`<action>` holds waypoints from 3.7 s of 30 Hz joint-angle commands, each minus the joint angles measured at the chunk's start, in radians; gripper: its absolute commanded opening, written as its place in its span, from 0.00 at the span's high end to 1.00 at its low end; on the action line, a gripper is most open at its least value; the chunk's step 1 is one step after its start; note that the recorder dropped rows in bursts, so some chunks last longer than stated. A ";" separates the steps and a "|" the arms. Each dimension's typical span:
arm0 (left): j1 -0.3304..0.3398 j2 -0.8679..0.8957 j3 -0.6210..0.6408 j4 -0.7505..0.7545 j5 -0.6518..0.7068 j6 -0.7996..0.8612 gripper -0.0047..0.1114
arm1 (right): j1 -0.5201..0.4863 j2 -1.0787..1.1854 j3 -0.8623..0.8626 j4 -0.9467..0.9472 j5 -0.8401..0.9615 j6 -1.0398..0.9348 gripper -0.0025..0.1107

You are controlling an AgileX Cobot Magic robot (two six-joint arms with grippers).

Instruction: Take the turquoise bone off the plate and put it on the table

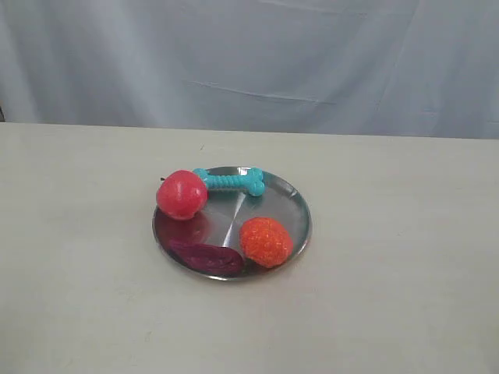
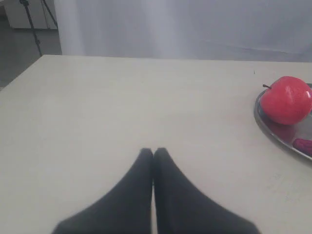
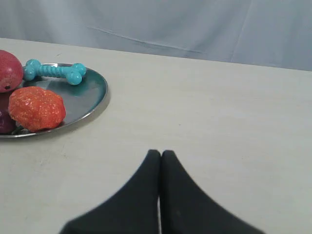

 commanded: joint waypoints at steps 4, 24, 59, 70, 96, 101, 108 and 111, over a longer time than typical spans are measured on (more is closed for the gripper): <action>-0.008 -0.001 0.003 -0.001 -0.005 -0.004 0.96 | 0.005 -0.005 0.004 -0.027 -0.031 -0.007 0.98; -0.008 -0.001 0.003 -0.001 -0.005 -0.004 0.96 | 0.005 -0.005 0.004 -0.076 -0.514 -0.134 0.98; -0.008 -0.001 0.003 -0.001 -0.005 -0.004 0.96 | 0.005 0.839 -0.861 -0.078 -0.090 0.408 0.98; -0.008 -0.001 0.003 -0.001 -0.005 -0.004 0.96 | 0.005 1.512 -1.523 0.154 0.468 -0.251 0.98; -0.008 -0.001 0.003 -0.001 -0.005 -0.004 0.96 | 0.128 2.245 -2.002 0.556 0.624 -1.104 0.47; -0.008 -0.001 0.003 -0.001 -0.005 -0.004 0.96 | 0.213 2.327 -2.099 0.461 0.600 -1.092 0.47; -0.008 -0.001 0.003 -0.001 -0.005 -0.004 0.96 | 0.249 2.455 -2.246 0.441 0.652 -1.069 0.47; -0.008 -0.001 0.003 -0.001 -0.005 -0.004 0.96 | 0.249 2.512 -2.297 0.441 0.652 -1.054 0.47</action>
